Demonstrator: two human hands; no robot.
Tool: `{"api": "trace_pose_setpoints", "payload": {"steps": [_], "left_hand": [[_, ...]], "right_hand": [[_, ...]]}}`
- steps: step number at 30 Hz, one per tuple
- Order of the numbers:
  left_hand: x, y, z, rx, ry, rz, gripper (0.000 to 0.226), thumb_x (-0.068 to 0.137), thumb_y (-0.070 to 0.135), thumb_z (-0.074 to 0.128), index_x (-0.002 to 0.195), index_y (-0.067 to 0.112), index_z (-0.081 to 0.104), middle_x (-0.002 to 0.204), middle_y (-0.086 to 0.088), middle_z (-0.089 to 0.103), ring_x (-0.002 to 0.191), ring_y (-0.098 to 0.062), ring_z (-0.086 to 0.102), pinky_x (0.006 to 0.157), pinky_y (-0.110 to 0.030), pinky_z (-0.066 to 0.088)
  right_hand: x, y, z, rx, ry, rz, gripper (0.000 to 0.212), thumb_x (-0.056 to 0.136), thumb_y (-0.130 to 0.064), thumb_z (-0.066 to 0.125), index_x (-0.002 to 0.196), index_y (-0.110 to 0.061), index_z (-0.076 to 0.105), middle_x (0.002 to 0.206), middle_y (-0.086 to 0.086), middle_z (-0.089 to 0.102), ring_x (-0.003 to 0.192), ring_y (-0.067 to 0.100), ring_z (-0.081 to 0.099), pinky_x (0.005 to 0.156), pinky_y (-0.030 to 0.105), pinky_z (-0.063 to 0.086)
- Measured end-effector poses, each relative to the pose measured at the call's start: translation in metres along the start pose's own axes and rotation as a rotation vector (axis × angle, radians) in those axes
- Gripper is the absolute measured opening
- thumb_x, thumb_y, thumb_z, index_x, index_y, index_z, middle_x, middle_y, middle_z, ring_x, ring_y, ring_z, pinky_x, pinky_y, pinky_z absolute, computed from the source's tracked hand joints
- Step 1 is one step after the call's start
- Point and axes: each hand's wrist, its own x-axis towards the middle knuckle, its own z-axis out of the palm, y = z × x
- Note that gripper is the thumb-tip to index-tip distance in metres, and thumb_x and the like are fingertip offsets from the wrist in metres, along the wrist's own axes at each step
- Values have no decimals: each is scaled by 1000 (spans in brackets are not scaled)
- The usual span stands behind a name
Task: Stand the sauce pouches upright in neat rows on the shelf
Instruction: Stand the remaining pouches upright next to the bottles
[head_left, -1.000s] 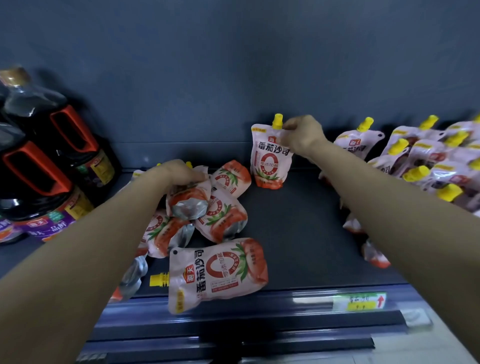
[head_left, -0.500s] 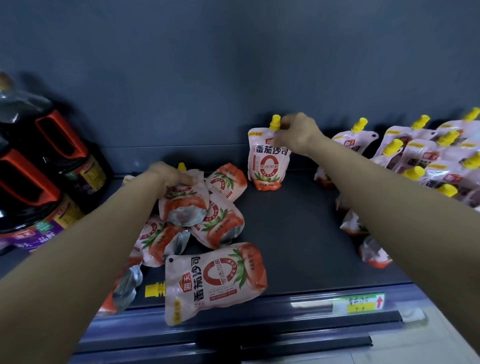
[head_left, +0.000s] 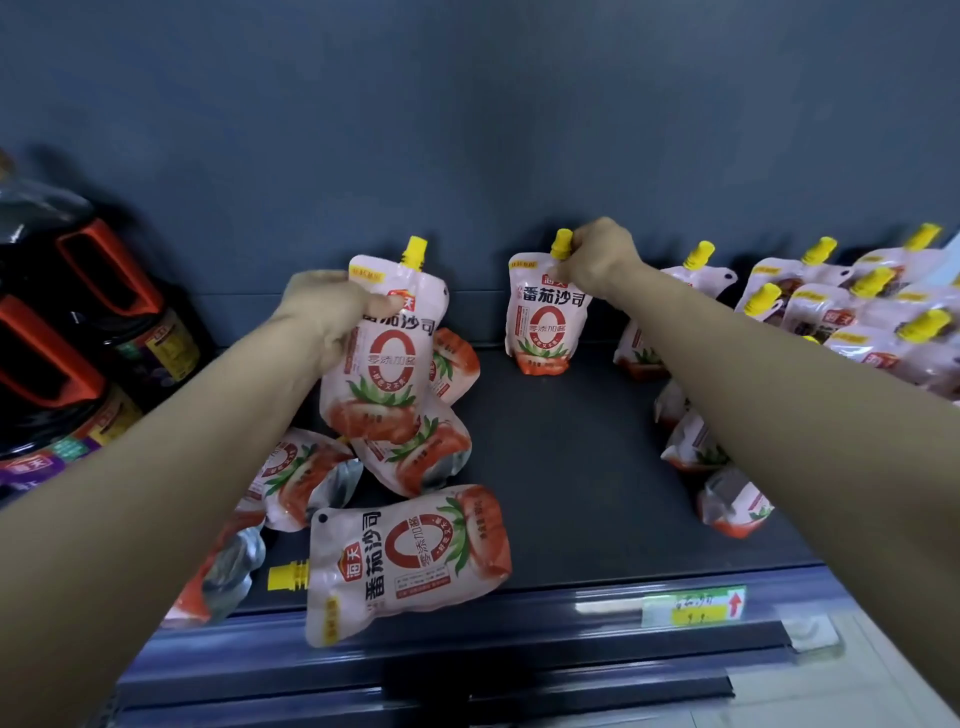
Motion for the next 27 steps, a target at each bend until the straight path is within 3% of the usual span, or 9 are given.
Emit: {"api": "trace_pose_setpoints", "payload": {"steps": [4, 7, 9, 13, 16, 17, 20, 23, 27], "left_hand": [[-20, 16, 19, -83, -49, 119, 19, 71, -8, 71, 77, 9, 66, 52, 1, 70, 48, -11, 68, 45, -24, 55], [-29, 17, 39, -55, -101, 187, 20, 70, -6, 73, 68, 11, 62, 65, -3, 71, 59, -16, 69, 63, -33, 59], [-33, 10, 53, -19, -136, 214, 26, 69, -5, 74, 60, 13, 56, 74, -11, 69, 68, -25, 67, 70, -39, 56], [-36, -15, 85, 98, -142, 200, 32, 67, -3, 75, 55, 15, 51, 65, -8, 63, 57, -19, 64, 56, -28, 55], [-30, -31, 103, 70, -123, 216, 31, 59, 2, 76, 45, 17, 53, 69, -17, 63, 76, -39, 68, 71, -56, 57], [-28, -32, 107, 71, -107, 230, 33, 62, 1, 76, 45, 18, 52, 68, -15, 63, 77, -40, 68, 73, -58, 56], [-29, -28, 120, 137, -57, 280, 37, 72, 1, 73, 50, 19, 50, 66, -6, 62, 72, -27, 64, 70, -46, 58], [-34, -25, 131, 230, -53, 338, 33, 76, 4, 71, 57, 21, 50, 69, 1, 62, 71, -18, 62, 54, -25, 50], [-37, -26, 139, 252, -82, 364, 18, 80, 2, 67, 75, 16, 56, 86, -4, 65, 76, -17, 62, 55, -18, 47]], "right_hand": [[-3, -6, -9, -38, -28, -52, 10, 86, -9, 60, 93, -3, 65, 91, 12, 61, 88, 26, 61, 74, 31, 50], [-6, -6, -20, -47, -41, -77, 28, 87, -15, 61, 110, 1, 67, 111, 17, 68, 109, 31, 63, 86, 36, 53], [-9, -5, -29, -62, -46, -109, 29, 87, -17, 61, 109, 0, 69, 114, 17, 68, 110, 32, 62, 90, 33, 51], [-15, -2, -46, -66, -10, -172, 25, 86, -5, 55, 104, 3, 71, 111, 19, 70, 109, 33, 62, 95, 38, 51], [-17, 3, -54, -80, 23, -190, 27, 86, -1, 51, 104, 2, 71, 109, 19, 71, 106, 33, 64, 93, 38, 53], [-19, 4, -56, -74, 26, -184, 28, 86, -1, 50, 102, 0, 72, 108, 18, 71, 103, 32, 65, 91, 36, 54], [-22, 8, -60, -114, 25, -220, 29, 84, 0, 51, 98, -8, 74, 107, 17, 71, 99, 32, 67, 88, 33, 55], [-27, 9, -62, -176, 27, -258, 32, 82, 0, 51, 100, -14, 74, 110, 16, 69, 100, 35, 65, 89, 38, 55], [-37, 10, -65, -292, 40, -313, 34, 83, 3, 49, 104, -11, 72, 109, 17, 67, 97, 38, 64, 85, 40, 57]]}}
